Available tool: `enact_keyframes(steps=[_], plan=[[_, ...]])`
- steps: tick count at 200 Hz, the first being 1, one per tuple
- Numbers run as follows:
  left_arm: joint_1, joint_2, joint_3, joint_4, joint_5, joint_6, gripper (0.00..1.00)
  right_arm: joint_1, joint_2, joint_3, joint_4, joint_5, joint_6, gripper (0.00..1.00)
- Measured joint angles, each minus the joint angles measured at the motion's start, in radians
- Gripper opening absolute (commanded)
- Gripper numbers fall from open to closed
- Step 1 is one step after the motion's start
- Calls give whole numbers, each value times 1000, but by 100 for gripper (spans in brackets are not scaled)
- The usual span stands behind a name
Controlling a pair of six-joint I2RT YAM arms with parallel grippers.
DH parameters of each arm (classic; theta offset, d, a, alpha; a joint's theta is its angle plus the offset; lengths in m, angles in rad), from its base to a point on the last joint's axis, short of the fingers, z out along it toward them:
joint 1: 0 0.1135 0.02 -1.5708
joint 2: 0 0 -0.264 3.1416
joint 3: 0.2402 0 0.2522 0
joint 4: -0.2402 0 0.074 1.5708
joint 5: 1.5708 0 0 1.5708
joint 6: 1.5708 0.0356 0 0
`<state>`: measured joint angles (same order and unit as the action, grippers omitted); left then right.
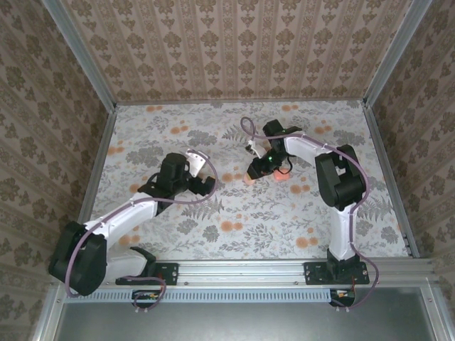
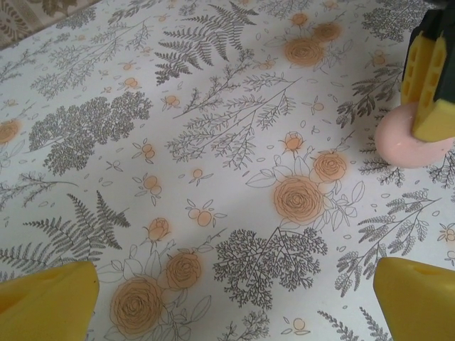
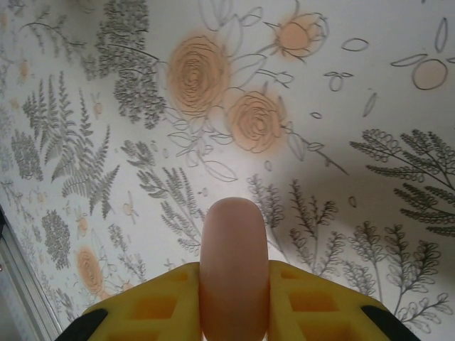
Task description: Insert the wireless bluetooth earbuds into the charging case
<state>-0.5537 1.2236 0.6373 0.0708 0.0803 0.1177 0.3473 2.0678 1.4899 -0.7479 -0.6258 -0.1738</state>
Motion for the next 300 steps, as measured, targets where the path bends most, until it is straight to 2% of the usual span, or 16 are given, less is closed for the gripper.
enact_keyframes(steps=[60, 136, 216, 262, 300], plan=[[13, 41, 10, -14, 4, 10, 100, -17, 60, 45, -21, 0, 55, 24], [19, 58, 31, -16, 33, 11, 100, -35, 93, 63, -47, 33, 85, 45], [19, 73, 48, -15, 54, 9, 100, -40, 74, 60, -46, 73, 97, 53], [19, 49, 60, -24, 48, 6, 100, -50, -68, 5, -31, 144, 116, 56], [27, -37, 80, -37, -16, 6, 100, -57, -355, -146, 100, 237, 139, 58]])
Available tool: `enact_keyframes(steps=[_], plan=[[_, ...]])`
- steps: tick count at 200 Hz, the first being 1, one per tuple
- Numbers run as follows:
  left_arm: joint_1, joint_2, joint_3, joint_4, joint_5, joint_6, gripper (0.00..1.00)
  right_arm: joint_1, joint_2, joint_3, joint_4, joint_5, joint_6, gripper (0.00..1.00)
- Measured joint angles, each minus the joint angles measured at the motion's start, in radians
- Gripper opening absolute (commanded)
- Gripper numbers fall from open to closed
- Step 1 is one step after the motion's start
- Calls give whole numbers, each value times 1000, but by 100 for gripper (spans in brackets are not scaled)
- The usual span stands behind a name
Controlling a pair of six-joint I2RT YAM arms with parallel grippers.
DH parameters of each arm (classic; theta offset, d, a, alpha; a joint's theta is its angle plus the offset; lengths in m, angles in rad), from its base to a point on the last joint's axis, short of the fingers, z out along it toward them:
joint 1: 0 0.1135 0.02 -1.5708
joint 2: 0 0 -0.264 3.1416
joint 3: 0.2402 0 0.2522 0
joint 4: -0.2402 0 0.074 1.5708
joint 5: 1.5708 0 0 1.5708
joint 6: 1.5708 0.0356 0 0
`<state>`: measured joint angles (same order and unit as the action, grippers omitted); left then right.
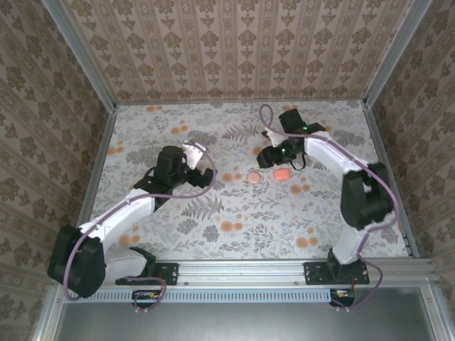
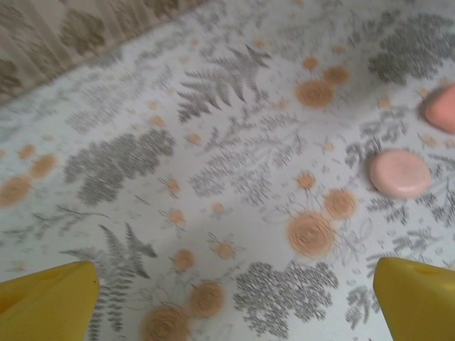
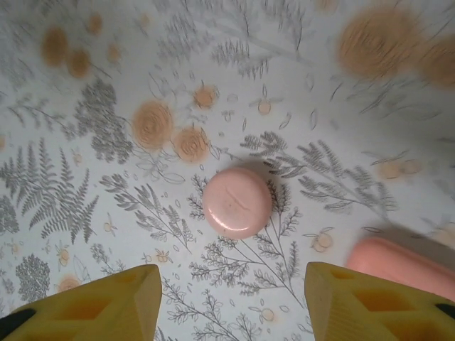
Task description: Insert the wireless bluetooth earbuds into the charging case
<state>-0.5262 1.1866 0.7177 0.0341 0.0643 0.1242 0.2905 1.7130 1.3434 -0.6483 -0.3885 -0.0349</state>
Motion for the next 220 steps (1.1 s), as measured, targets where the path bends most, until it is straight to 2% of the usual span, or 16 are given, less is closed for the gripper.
enact_keyframes(steps=[42, 43, 44, 46, 50, 77, 112, 141, 175, 220], plan=[[87, -66, 19, 25, -147, -49, 100, -39, -421, -359, 369, 203, 32, 77], [92, -68, 19, 26, -155, -53, 100, -40, -427, -366, 374, 206, 33, 79], [98, -69, 19, 26, -163, -58, 100, -40, -440, -379, 389, 219, 37, 88], [104, -70, 19, 29, -171, -64, 100, -41, -451, -391, 400, 229, 37, 97], [121, -72, 18, 34, -194, -79, 100, -45, -482, -430, 439, 263, 35, 100], [254, -75, -4, 77, -287, -160, 100, -77, -603, -655, 651, 453, 31, 100], [345, -74, -174, 223, -309, -177, 100, -183, -684, -897, 838, 568, 32, 100], [365, -52, -306, 318, -309, -167, 100, -244, -742, -1031, 962, 595, 33, 100], [374, -14, -377, 447, -313, -127, 100, -274, -756, -1120, 1093, 595, 37, 100], [393, 81, -421, 649, -316, -77, 100, -275, -661, -1134, 1265, 556, 35, 100]])
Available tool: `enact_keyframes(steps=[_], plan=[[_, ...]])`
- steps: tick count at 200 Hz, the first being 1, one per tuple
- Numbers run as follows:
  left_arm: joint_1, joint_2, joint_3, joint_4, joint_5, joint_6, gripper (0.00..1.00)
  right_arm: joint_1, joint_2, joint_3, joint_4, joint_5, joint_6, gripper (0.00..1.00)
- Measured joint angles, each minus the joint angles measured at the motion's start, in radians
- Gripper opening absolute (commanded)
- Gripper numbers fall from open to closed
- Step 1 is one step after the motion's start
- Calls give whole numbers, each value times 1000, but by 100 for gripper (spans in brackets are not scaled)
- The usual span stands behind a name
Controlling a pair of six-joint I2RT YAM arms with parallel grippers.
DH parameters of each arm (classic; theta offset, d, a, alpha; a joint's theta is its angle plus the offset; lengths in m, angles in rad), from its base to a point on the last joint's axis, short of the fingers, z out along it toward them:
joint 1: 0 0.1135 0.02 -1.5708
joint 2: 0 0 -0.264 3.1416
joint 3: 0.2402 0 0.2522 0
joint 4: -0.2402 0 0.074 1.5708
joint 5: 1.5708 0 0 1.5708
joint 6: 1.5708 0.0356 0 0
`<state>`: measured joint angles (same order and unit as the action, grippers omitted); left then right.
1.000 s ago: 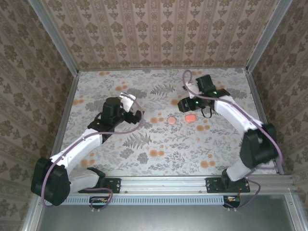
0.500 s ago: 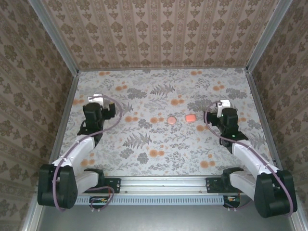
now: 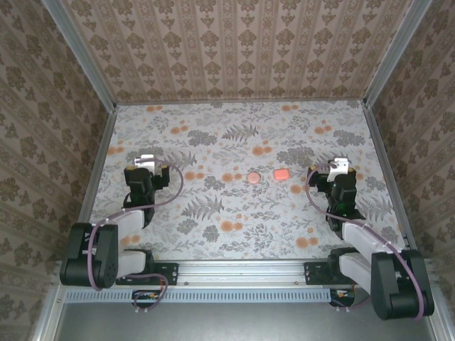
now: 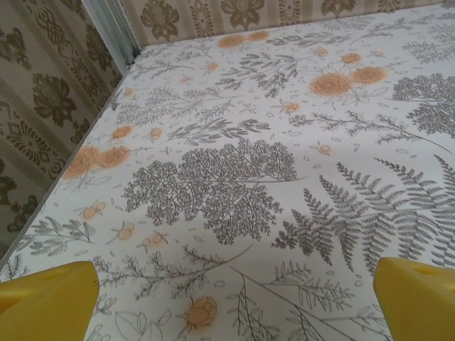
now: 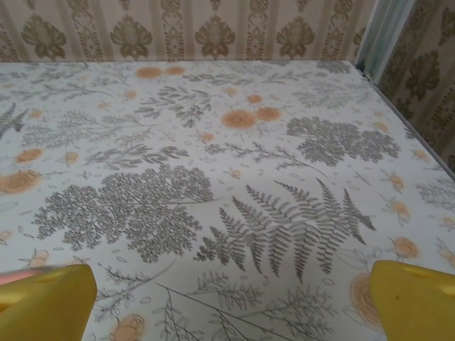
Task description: Insert the wireless bluetooth earbuds into the charging case
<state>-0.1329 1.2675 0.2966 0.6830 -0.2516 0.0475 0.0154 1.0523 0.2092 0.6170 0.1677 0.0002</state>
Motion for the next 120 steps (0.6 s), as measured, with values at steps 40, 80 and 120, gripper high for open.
enact_keyframes(steps=[40, 80, 120], plan=[[5, 174, 0, 208, 4, 27, 100, 0, 163, 6, 136, -52, -3, 100], [55, 285, 43, 213, 11, 6, 100, 8, 332, 71, 262, -98, -1, 100], [95, 277, 69, 214, 28, -21, 100, 39, 480, 125, 288, -111, -14, 100]])
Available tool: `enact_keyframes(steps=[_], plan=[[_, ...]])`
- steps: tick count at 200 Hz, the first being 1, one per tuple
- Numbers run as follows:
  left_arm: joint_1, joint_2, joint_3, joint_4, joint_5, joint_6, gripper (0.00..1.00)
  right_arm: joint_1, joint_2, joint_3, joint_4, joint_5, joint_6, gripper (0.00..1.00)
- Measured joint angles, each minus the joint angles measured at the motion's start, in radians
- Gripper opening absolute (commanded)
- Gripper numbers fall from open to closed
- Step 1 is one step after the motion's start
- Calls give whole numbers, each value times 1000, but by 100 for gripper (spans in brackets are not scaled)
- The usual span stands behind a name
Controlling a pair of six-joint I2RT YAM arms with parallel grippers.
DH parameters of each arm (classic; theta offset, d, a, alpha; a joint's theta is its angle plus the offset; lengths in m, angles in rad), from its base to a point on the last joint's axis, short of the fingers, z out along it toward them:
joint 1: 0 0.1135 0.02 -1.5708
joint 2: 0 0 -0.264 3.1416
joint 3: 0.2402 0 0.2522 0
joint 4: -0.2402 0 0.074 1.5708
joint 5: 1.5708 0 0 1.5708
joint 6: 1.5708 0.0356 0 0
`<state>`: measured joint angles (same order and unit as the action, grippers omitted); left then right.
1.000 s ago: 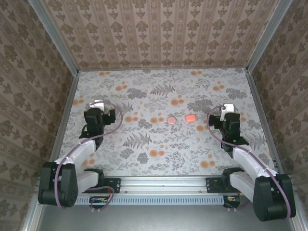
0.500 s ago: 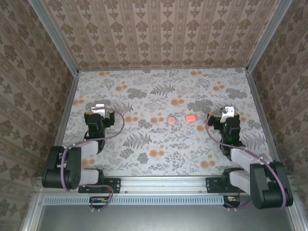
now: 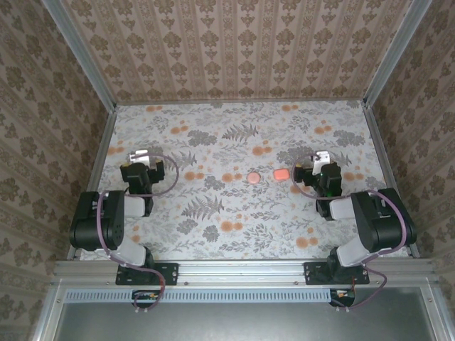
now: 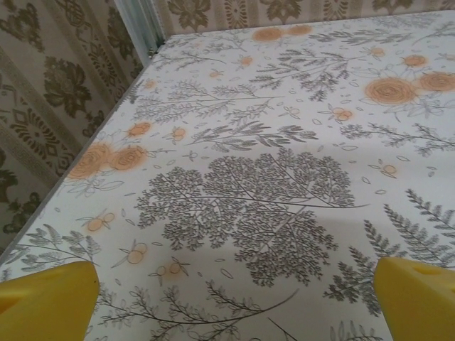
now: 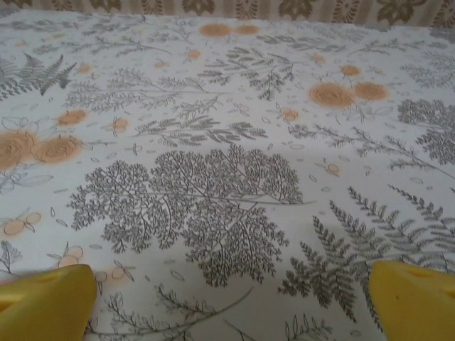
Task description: Insert the wireless bluetooth earbuds into the charging case
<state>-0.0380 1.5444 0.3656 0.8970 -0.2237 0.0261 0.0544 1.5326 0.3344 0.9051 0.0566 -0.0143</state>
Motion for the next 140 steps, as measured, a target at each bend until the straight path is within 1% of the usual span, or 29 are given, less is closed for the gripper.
enact_keyframes(steps=[35, 140], plan=[[0, 0, 0, -2, 14, -4, 100, -34, 0, 59, -20, -8, 19, 100], [-1, 0, 1, -15, 22, -4, 100, -37, 0, 61, -42, -9, 23, 100]])
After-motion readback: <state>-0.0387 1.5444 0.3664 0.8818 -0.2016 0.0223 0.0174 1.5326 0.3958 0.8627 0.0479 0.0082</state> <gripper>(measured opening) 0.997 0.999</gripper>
